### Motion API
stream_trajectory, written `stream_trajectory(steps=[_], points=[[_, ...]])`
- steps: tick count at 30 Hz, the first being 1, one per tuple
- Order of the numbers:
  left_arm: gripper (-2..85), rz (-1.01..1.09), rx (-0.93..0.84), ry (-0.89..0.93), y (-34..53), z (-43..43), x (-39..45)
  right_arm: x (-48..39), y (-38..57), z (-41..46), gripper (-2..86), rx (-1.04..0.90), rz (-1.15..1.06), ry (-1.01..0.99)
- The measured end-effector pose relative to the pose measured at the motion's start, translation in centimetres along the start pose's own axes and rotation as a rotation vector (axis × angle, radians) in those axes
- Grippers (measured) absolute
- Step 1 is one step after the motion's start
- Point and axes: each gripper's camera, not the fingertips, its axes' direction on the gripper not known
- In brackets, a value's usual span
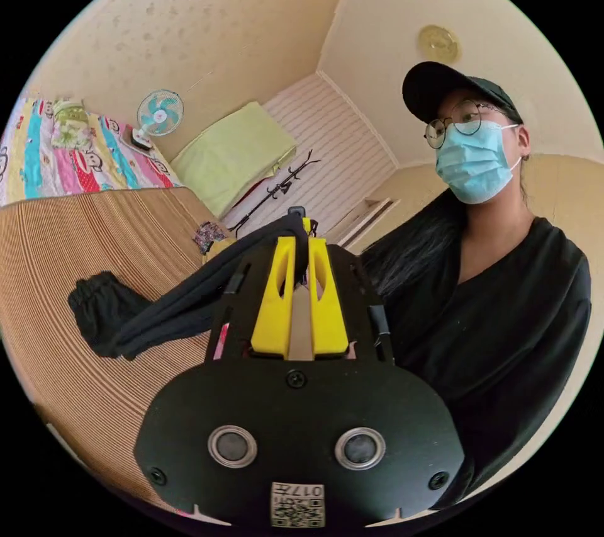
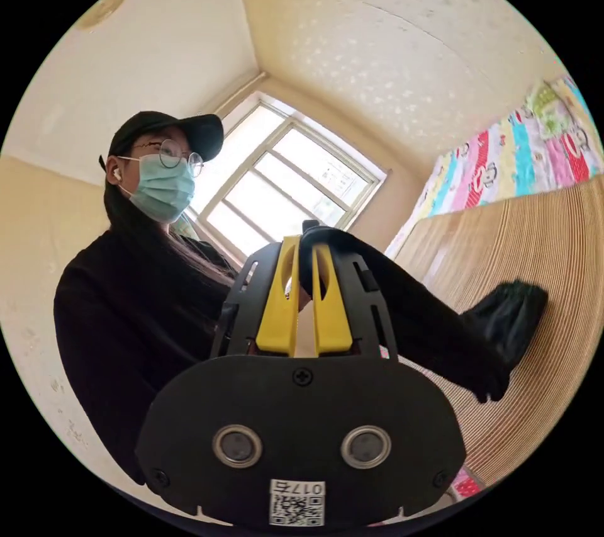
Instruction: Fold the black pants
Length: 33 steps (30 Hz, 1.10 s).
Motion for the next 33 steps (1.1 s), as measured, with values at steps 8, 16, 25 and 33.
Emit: stream_trajectory(steps=[8, 16, 25, 33], points=[[4.2, -0.106, 0.059, -0.286, -8.2, 3.2, -4.5, -0.2, -12.0, 0.1, 0.9, -0.080, 0.002, 0.258], [4.5, -0.315, -0.060, -0.559, -4.4, 7.2, -23.1, 12.9, -12.9, 3.5, 0.8, -0.221, 0.167, 0.451], [4.4, -0.875, -0.432, -0.596, 24.7, 15.7, -36.7, 24.4, 12.4, 7.0, 3.6, -0.632, 0.700, 0.579], [13.2, -1.027, -0.231, -0.555, 28.6, 11.0, -43.2, 28.3, 17.2, 1.9, 12.9, -0.480, 0.959, 0.497]])
